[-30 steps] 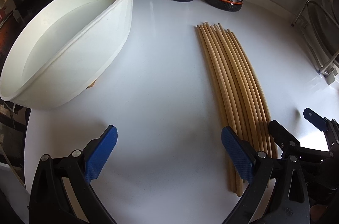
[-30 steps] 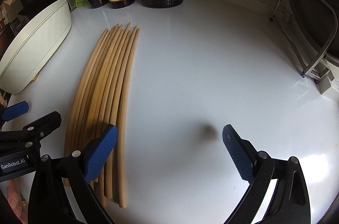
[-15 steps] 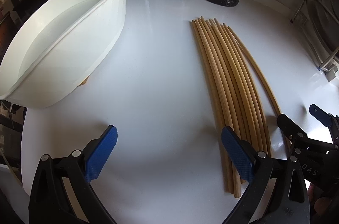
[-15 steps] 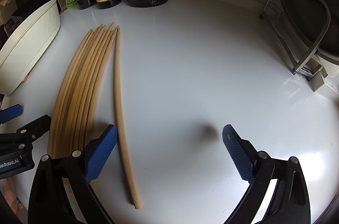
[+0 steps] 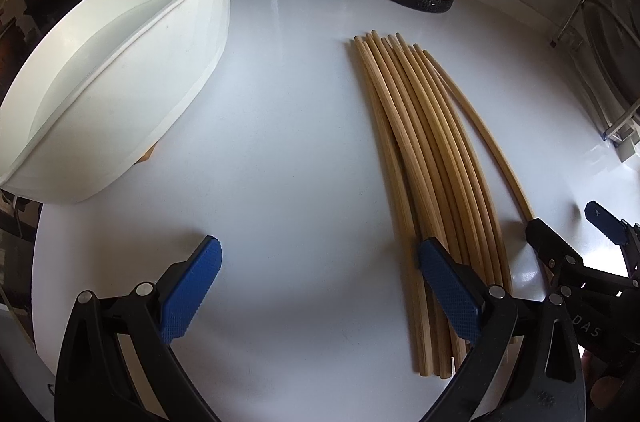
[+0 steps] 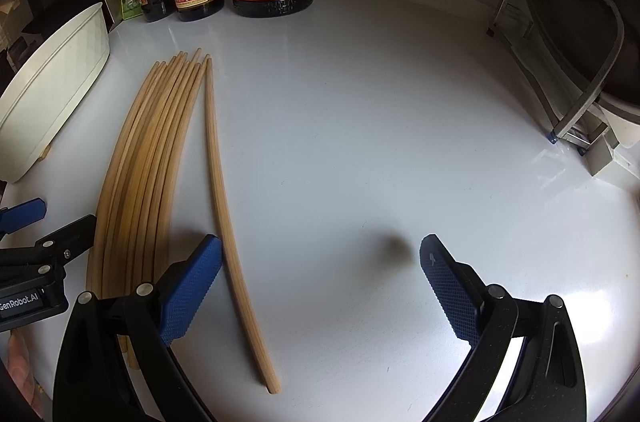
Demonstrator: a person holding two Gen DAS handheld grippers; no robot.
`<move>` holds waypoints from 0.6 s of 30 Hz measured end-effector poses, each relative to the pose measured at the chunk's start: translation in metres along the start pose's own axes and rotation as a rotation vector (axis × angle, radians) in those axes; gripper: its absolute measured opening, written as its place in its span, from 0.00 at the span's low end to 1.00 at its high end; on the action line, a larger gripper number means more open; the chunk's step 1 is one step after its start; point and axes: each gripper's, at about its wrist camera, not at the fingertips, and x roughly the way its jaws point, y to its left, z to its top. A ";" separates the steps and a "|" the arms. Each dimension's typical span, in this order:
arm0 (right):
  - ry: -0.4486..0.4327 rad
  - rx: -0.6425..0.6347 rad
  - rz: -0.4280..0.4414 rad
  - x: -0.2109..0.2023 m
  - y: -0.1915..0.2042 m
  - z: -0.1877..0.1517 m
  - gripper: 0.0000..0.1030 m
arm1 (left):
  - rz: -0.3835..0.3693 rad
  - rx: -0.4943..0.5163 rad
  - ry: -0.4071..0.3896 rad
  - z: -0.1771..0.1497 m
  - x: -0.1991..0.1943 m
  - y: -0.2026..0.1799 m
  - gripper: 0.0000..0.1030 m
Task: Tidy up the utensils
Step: 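Close the left gripper on one chopstick while the right gripper grasps another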
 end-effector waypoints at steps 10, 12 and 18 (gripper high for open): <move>-0.024 -0.051 0.010 0.003 0.009 0.004 0.92 | 0.049 -0.027 -0.005 0.003 0.005 0.010 0.95; -0.032 -0.068 0.011 0.004 0.012 0.007 0.92 | 0.052 -0.036 -0.006 0.008 0.007 0.012 0.95; -0.076 -0.114 0.018 0.008 0.022 0.010 0.91 | 0.052 -0.037 -0.013 0.019 0.013 0.010 0.94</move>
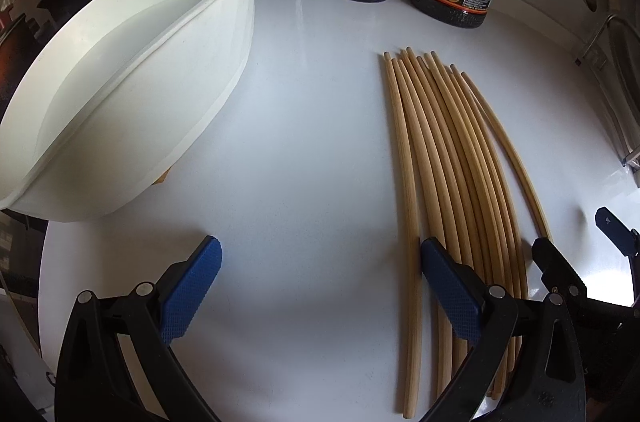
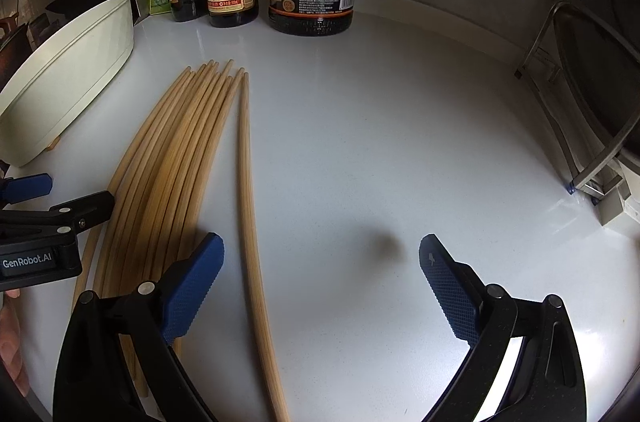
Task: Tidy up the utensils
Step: 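Close the left gripper on one chopstick while the right gripper grasps another, then lift both held chopsticks and carry them over the white basin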
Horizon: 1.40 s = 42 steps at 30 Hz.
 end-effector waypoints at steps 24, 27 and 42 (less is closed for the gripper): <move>0.006 0.021 0.112 -0.015 0.013 0.002 0.06 | -0.108 0.078 -0.023 -0.001 -0.023 -0.008 0.07; 0.000 0.049 0.117 -0.027 0.010 0.009 0.06 | -0.139 0.085 -0.030 0.005 -0.036 -0.007 0.07; -0.125 0.050 0.213 -0.073 0.093 0.103 0.06 | -0.122 0.025 -0.184 0.075 -0.109 0.097 0.07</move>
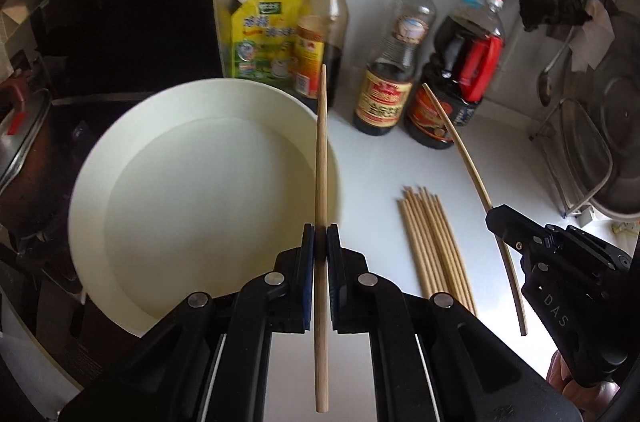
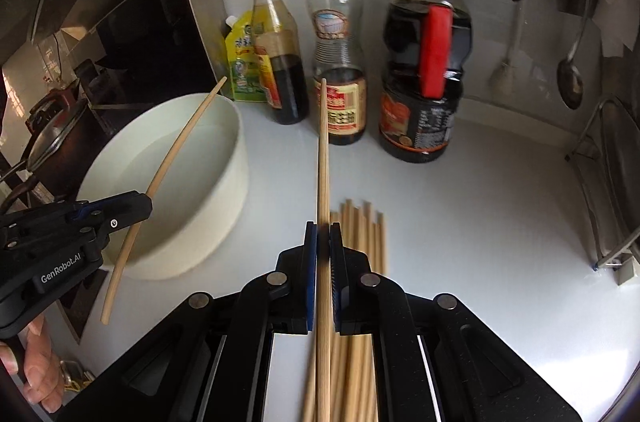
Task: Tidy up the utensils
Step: 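Lift both held chopsticks and carry them over the white basin, then open the right gripper while the left gripper releases its chopstick into the basin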
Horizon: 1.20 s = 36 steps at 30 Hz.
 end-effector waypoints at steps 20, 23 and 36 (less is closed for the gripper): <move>0.181 -0.010 0.136 0.137 0.148 0.058 0.06 | 0.077 -0.063 0.122 0.019 0.073 0.146 0.07; 0.207 0.000 0.129 0.147 0.150 0.056 0.06 | 0.076 -0.063 0.148 0.015 0.082 0.152 0.07; 0.224 0.009 0.105 0.152 0.146 0.049 0.14 | 0.074 -0.063 0.180 0.012 0.095 0.157 0.08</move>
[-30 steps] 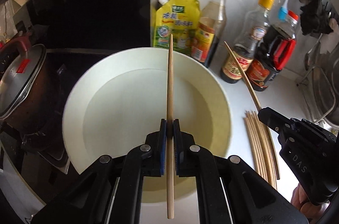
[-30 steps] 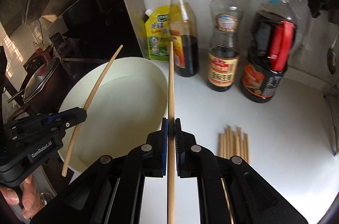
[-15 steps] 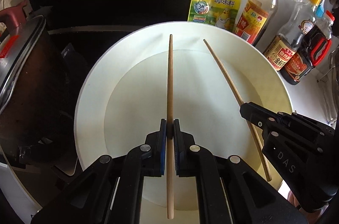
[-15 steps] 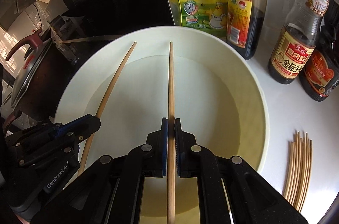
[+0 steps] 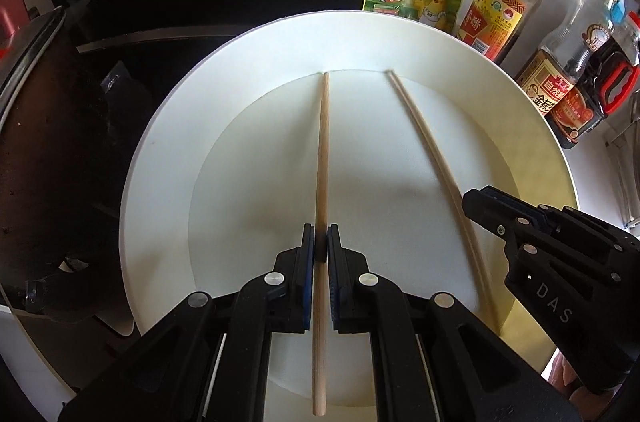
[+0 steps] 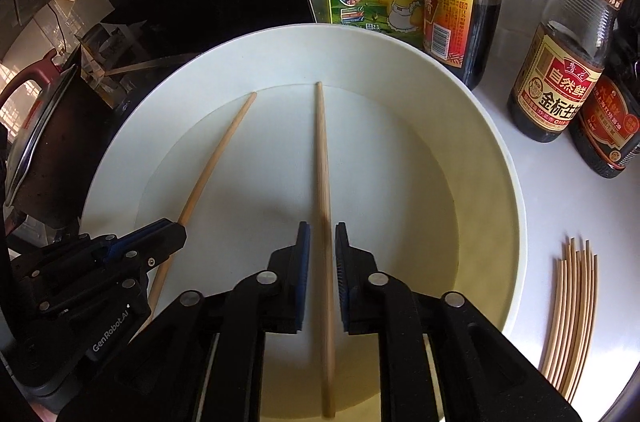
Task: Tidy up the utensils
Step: 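Open the right gripper while the left gripper releases its chopstick into the basin, then move both open grippers back to the chopstick bundle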
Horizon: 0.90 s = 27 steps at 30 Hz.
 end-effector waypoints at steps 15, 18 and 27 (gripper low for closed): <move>-0.044 0.007 -0.008 -0.029 -0.003 -0.007 0.28 | 0.033 -0.033 -0.066 -0.004 -0.032 0.015 0.62; -0.054 0.001 -0.009 -0.036 -0.002 -0.008 0.32 | 0.069 -0.037 -0.095 -0.007 -0.042 0.017 0.66; -0.081 -0.003 -0.010 -0.061 0.000 -0.018 0.42 | 0.102 -0.041 -0.149 -0.018 -0.073 0.014 0.76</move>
